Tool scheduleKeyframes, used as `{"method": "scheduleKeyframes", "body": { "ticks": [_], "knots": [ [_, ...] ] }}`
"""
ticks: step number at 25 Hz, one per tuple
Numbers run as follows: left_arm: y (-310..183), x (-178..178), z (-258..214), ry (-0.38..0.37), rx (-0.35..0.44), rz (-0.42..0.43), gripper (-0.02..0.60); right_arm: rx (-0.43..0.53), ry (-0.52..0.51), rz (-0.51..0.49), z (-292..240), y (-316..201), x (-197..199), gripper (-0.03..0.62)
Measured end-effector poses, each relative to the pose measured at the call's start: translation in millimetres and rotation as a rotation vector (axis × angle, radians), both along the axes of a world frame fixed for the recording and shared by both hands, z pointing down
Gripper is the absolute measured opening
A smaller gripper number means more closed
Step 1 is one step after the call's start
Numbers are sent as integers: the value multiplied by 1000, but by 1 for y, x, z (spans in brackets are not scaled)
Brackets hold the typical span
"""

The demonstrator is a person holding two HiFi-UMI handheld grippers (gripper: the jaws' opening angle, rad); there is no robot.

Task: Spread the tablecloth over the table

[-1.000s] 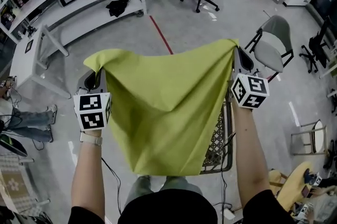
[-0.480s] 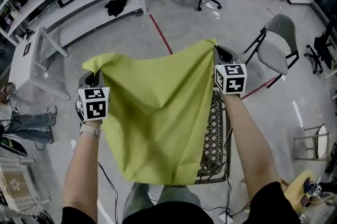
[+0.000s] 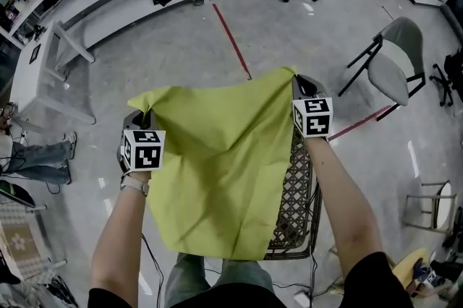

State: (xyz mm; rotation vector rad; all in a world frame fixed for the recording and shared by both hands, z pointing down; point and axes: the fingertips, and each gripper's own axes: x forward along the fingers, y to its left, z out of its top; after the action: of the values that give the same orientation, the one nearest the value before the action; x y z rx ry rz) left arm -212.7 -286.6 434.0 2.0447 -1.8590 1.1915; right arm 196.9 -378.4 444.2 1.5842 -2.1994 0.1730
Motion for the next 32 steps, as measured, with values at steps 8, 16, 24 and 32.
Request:
{"method": "scheduleKeyframes", "body": {
  "ticks": [8, 16, 24, 32],
  "knots": [
    [5, -14, 54, 19, -86, -57, 130, -89, -18, -26, 57, 1, -4, 15],
    [23, -12, 76, 29, -125, -50, 251, -155, -68, -63, 87, 9, -19, 258],
    [64, -15, 97, 61, -180, -38, 295, -218, -86, -75, 110, 47, -28, 307],
    [139, -9, 115, 70, -239, -14, 295, -292, -128, -64, 130, 115, -30, 333]
  ]
}}
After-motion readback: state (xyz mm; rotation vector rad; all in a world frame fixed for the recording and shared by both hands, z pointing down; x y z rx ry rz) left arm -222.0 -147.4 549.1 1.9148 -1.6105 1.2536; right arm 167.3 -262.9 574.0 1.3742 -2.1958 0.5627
